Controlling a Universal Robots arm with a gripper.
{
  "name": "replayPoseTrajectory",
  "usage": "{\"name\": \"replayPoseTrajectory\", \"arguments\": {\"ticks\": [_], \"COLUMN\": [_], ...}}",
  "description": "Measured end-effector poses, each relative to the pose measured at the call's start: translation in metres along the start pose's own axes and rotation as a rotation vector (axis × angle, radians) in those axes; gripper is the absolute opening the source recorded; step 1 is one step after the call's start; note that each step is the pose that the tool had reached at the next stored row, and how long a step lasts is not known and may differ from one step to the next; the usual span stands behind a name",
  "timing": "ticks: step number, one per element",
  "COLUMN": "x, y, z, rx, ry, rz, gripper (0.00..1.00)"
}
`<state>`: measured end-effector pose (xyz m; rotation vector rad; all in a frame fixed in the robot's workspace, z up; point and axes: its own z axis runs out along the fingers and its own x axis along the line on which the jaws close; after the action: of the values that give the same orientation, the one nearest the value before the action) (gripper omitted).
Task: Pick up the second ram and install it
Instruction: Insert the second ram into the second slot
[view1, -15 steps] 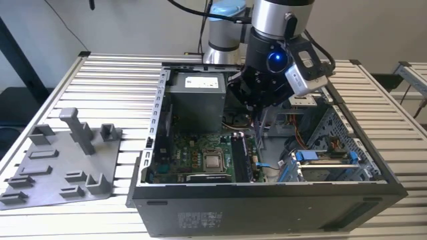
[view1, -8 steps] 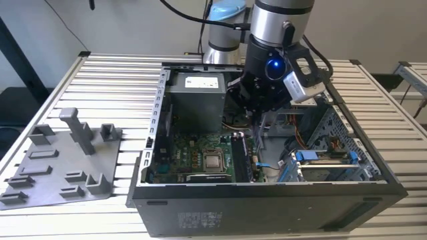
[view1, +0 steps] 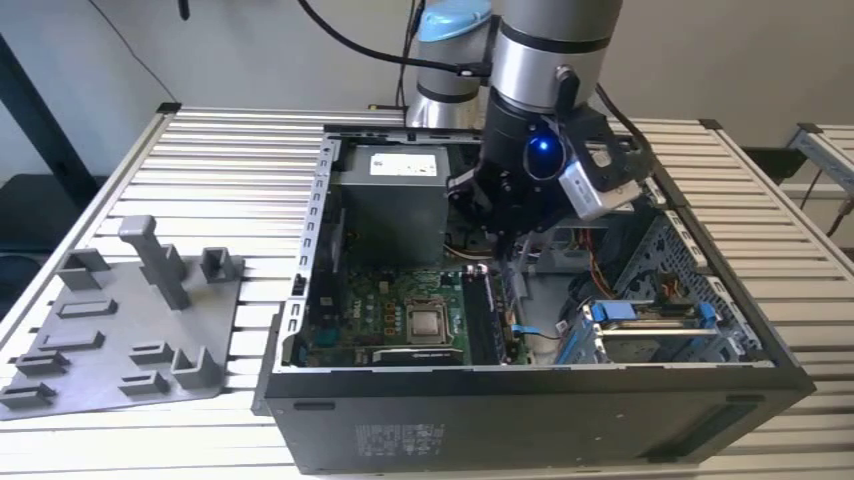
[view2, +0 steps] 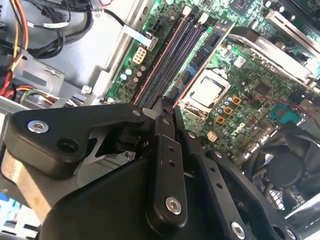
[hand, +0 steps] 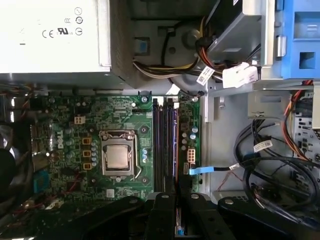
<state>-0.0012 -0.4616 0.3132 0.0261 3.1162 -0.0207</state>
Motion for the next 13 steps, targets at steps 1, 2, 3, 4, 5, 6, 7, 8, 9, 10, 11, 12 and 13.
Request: {"name": "replayPoseTrajectory", "arguments": {"ticks": [1, 2, 3, 4, 5, 6, 7, 8, 9, 10, 11, 12, 13], "x": [0.0011, 0.0016, 0.0022, 0.0027, 0.0032, 0.0033, 0.0039, 0.0046, 0.0056, 0.0067, 0.0076, 0.0082, 0.0087], "y": [0.0000, 0.0000, 0.0000, 0.0000, 0.0000, 0.0000, 0.0000, 0.0000, 0.0001, 0.0001, 0.0001, 0.0001, 0.0001], "z": [0.0012, 0.0023, 0.0034, 0.0047, 0.0061, 0.0078, 0.0096, 0.0113, 0.0132, 0.0149, 0.0167, 0.0185, 0.0203], "rx": [-0.0010, -0.0023, -0.0035, -0.0045, -0.0050, -0.0051, -0.0052, -0.0051, -0.0053, -0.0052, -0.0052, -0.0052, -0.0053], "ry": [-0.0001, -0.0001, -0.0001, -0.0002, -0.0002, -0.0002, -0.0002, -0.0002, -0.0002, -0.0002, -0.0002, -0.0002, -0.0002], "rz": [-0.006, -0.009, -0.012, -0.015, -0.017, -0.018, -0.019, -0.019, -0.019, -0.019, -0.020, -0.019, -0.019], "gripper": [0.14, 0.14, 0.14, 0.14, 0.14, 0.14, 0.14, 0.14, 0.14, 0.14, 0.14, 0.14, 0.14]}}
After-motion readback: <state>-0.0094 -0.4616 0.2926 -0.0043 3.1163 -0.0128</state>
